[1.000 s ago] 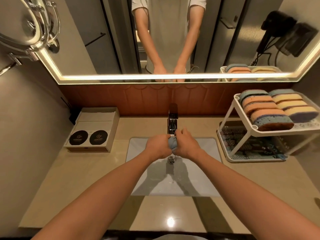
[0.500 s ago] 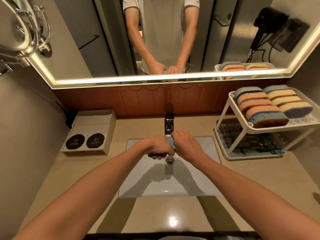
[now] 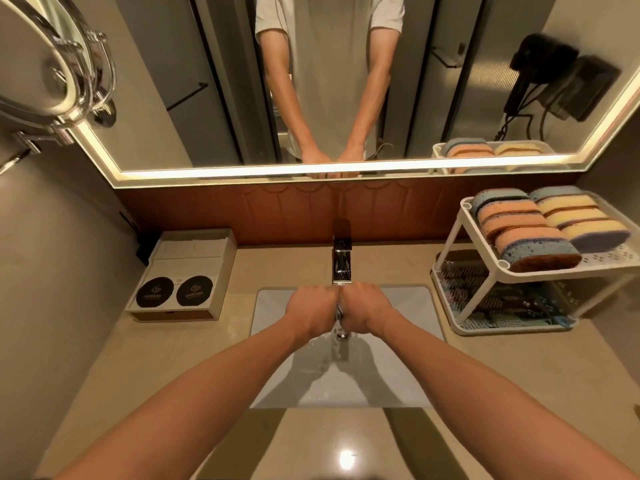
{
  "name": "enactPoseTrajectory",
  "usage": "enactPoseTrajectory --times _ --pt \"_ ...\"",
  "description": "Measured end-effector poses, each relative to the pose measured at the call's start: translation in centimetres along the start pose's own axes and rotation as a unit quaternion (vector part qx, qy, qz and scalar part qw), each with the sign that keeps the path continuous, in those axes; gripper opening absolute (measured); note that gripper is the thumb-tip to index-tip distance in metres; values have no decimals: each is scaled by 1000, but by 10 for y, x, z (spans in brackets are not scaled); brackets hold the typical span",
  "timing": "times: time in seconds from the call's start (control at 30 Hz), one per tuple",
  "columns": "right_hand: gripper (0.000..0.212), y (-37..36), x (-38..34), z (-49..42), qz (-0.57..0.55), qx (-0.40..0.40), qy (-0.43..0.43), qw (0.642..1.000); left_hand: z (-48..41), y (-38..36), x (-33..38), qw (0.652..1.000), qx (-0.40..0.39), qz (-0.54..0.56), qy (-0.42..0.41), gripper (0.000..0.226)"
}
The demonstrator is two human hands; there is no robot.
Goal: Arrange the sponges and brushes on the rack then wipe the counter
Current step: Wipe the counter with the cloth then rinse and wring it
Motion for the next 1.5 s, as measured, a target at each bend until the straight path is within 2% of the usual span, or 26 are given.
enactPoseTrajectory --times 0.17,0.27,0.37,0.43,0.5,0.6,0.7,0.77,0.83,0.93,1.03,1.2,1.3,1.5 --pt "22 -5 -2 -8 -43 -53 -24 997 -1 -4 -1 1000 19 -15 -7 39" --pt "29 -18 3 -11 -97 -36 -46 994 -5 1 1 999 -27 12 18 31" --pt "52 -25 12 -4 -84 42 -21 995 -11 5 -1 973 -136 161 90 11" --pt "72 -25 18 8 -76 133 10 988 -16 12 -4 929 -194 287 130 8" --pt "81 -27 23 24 -34 244 46 968 -18 25 -7 888 -249 359 146 11" --pt "71 -40 29 36 13 345 109 932 -16 45 -4 845 -345 392 113 11" --pt "51 -41 32 33 1 365 137 921 -12 51 7 829 -407 375 77 18" --pt "36 -38 32 26 8 324 140 936 -11 50 11 833 -413 360 76 22" --pt "30 -31 26 25 17 240 116 964 -11 44 12 860 -389 322 73 20" --pt "35 -25 16 23 23 145 70 987 -13 33 13 909 -321 257 74 12" --pt "42 -19 10 20 52 91 52 993 -10 28 17 941 -268 196 69 10" --pt "36 -13 7 17 98 34 54 993 -1 13 19 971 -168 145 86 20" --pt "27 -12 4 16 116 13 53 992 3 5 18 976 -151 128 91 14" --pt "22 -10 2 10 92 -5 34 995 2 5 18 985 -123 89 86 20"
Point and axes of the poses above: each hand's wrist, its own z-axis away from the middle knuckle, its own y-axis out of the back of the hand, x = y × z, the point moved 1 cm from there along -z, towards the middle knuckle, and after that the axes turned 4 degrees about -y, right-handed, at the moved point
